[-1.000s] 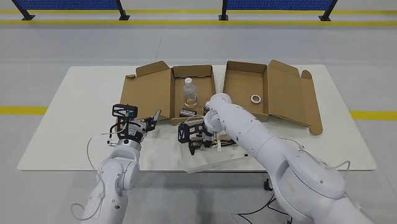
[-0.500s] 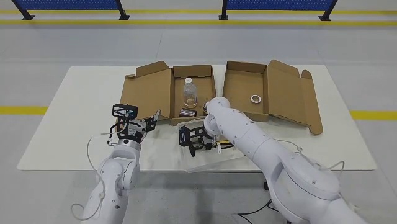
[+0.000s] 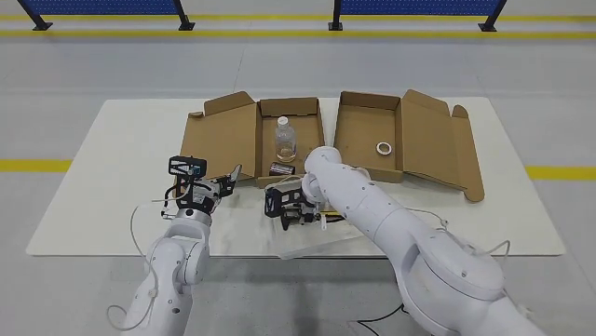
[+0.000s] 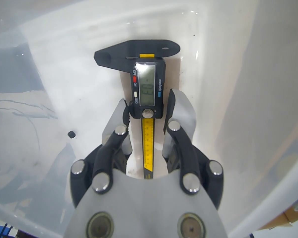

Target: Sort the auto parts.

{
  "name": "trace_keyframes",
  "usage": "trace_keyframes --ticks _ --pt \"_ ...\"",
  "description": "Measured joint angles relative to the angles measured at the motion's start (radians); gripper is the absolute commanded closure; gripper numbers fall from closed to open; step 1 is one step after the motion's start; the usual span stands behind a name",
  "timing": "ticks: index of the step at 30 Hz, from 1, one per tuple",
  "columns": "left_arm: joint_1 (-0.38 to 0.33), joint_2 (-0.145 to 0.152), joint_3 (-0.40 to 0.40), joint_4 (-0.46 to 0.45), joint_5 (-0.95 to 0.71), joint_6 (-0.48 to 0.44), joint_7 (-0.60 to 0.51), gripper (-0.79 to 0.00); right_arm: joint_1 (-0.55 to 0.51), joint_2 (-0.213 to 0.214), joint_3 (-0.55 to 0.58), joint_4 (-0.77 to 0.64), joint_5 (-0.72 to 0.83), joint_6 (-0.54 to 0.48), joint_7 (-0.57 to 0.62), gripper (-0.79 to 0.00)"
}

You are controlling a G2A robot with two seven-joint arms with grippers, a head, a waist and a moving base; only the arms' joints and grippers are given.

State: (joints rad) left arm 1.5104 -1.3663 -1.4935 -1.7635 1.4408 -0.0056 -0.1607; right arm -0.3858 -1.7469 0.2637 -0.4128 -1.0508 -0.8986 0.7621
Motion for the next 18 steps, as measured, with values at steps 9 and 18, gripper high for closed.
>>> trace_keyframes --ticks 9,18 --pt "0.000 0.000 0.000 0.000 0.000 0.000 0.000 -0.785 -0.003 -0.017 0.004 0.040 -0.001 -0.011 -0.012 -0.311" --pt "0.000 0.000 0.000 0.000 0.000 0.000 0.000 -0.785 0.006 -0.032 0.011 0.065 0.000 -0.022 -0.018 0.000"
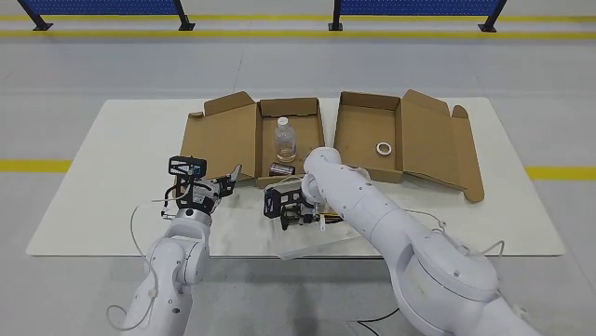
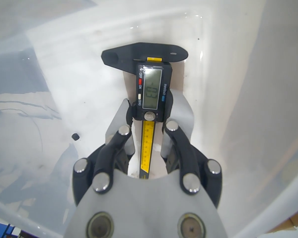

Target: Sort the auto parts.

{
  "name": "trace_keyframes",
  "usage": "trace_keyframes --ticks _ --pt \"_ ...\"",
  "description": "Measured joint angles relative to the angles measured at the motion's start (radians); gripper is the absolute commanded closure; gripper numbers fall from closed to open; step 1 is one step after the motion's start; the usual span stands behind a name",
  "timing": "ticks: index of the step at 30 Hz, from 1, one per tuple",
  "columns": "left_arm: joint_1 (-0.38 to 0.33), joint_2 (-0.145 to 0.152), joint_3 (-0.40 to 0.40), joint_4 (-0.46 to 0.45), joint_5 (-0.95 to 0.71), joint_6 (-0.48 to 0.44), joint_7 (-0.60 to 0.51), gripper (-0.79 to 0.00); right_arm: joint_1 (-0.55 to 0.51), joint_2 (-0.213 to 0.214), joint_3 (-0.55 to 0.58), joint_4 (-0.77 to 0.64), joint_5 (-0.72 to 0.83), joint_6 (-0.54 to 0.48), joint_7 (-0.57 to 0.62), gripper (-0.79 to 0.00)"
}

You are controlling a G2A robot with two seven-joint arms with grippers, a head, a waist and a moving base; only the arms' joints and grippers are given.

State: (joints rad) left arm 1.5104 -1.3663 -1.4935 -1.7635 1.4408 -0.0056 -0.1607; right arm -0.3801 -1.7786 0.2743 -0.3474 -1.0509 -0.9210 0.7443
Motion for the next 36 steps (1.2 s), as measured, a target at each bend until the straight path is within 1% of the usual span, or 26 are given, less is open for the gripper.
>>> trace_keyframes --ticks 11,20,29,36 --pt "0.000 0.000 0.000 0.000 0.000 0.000 0.000 -0.785 0.011 0.006 0.035 0.017 0.039 0.018 -0.025 0.000" --pt "0.000 0.000 0.000 0.000 0.000 0.000 0.000 -0.785 0.017 0.028 0.065 -0.037 0.053 0.049 -0.036 0.000" --pt "0.000 0.000 0.000 0.000 0.000 0.000 0.000 -0.785 0.007 0.082 0.113 -0.154 0.064 0.083 -0.011 0.000" --pt "0.000 0.000 0.000 0.000 0.000 0.000 0.000 -0.785 -0.032 0.149 0.182 -0.321 0.097 0.138 0.085 0.000"
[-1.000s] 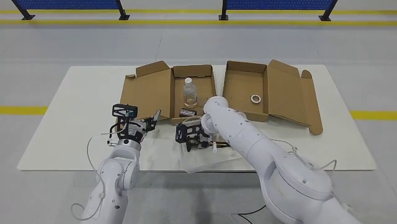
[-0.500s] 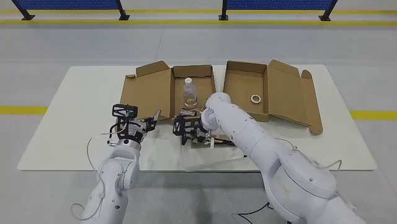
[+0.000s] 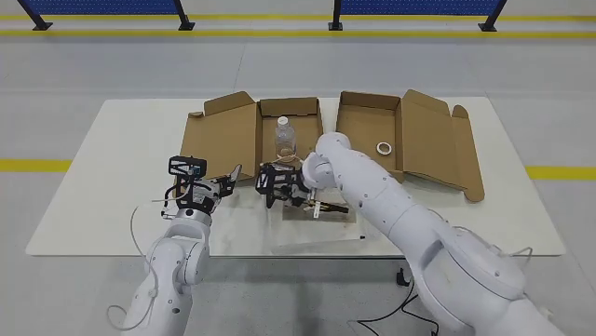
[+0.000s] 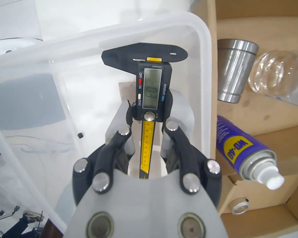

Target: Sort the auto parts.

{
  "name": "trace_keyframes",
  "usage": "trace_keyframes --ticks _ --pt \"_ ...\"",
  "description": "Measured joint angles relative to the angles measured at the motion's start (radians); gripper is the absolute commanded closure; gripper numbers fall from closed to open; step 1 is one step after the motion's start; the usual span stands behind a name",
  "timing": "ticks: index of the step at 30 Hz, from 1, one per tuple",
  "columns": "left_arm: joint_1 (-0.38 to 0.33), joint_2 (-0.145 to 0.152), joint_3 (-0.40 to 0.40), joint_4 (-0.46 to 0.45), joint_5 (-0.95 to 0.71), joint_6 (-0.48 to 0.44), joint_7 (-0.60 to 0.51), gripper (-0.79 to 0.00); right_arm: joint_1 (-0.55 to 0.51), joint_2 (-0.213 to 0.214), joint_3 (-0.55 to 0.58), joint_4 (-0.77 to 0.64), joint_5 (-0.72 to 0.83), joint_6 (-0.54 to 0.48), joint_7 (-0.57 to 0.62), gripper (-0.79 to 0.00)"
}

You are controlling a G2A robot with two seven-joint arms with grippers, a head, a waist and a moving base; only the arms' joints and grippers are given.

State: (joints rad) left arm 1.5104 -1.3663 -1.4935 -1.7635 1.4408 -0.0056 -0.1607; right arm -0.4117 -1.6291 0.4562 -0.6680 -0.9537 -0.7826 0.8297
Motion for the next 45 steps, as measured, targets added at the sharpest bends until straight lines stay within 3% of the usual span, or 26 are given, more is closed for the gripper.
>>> trace_keyframes --ticks 12,20,30,45 --pt "0.000 0.000 0.000 0.000 0.000 0.000 0.000 -0.785 -0.200 0.174 0.252 -0.464 0.037 0.172 0.261 0.000" --pt "0.000 0.000 0.000 0.000 0.000 0.000 0.000 -0.785 -0.381 0.257 0.435 -0.763 0.014 0.261 0.362 0.000" --pt "0.000 0.000 0.000 0.000 0.000 0.000 0.000 -0.785 -0.505 0.302 0.562 -0.968 -0.025 0.334 0.352 0.000" --pt "0.000 0.000 0.000 0.000 0.000 0.000 0.000 -0.785 -0.518 0.322 0.628 -1.002 -0.052 0.380 0.232 0.000"
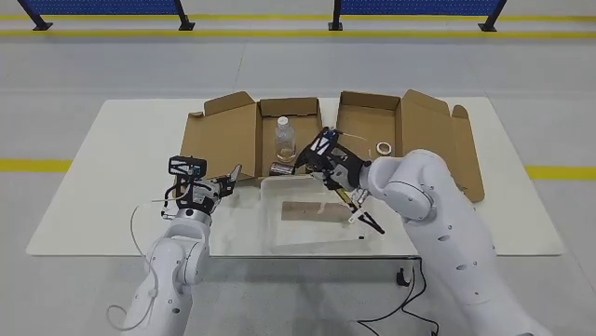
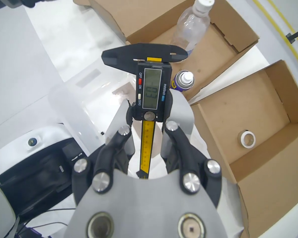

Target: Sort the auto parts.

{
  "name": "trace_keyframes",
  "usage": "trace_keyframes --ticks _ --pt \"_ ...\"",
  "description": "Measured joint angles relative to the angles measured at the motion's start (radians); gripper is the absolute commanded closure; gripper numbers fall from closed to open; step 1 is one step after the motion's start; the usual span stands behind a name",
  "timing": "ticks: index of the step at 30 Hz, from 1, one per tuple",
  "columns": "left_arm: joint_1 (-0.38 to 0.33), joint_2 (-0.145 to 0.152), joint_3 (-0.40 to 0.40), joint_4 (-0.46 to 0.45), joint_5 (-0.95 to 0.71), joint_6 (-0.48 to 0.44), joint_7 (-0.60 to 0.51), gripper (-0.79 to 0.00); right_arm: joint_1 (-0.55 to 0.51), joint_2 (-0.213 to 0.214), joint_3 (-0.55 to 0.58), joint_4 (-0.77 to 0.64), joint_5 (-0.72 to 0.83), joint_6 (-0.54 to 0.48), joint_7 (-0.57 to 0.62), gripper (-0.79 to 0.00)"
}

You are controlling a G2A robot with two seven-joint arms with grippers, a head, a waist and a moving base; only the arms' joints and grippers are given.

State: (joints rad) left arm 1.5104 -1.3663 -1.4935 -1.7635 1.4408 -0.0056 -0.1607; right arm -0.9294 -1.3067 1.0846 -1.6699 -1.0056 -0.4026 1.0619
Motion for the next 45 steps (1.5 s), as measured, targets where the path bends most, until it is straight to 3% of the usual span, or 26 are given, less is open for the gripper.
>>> trace_keyframes --ticks 17,32,45 --pt "0.000 0.000 0.000 0.000 0.000 0.000 0.000 -0.785 0.061 0.033 0.160 0.062 -0.043 0.044 -0.022 0.000" --pt "0.000 0.000 0.000 0.000 0.000 0.000 0.000 -0.785 0.180 0.046 0.197 0.293 -0.065 0.070 -0.053 0.000" --pt "0.000 0.000 0.000 0.000 0.000 0.000 0.000 -0.785 0.328 0.046 0.202 0.615 -0.014 0.073 -0.149 0.000"
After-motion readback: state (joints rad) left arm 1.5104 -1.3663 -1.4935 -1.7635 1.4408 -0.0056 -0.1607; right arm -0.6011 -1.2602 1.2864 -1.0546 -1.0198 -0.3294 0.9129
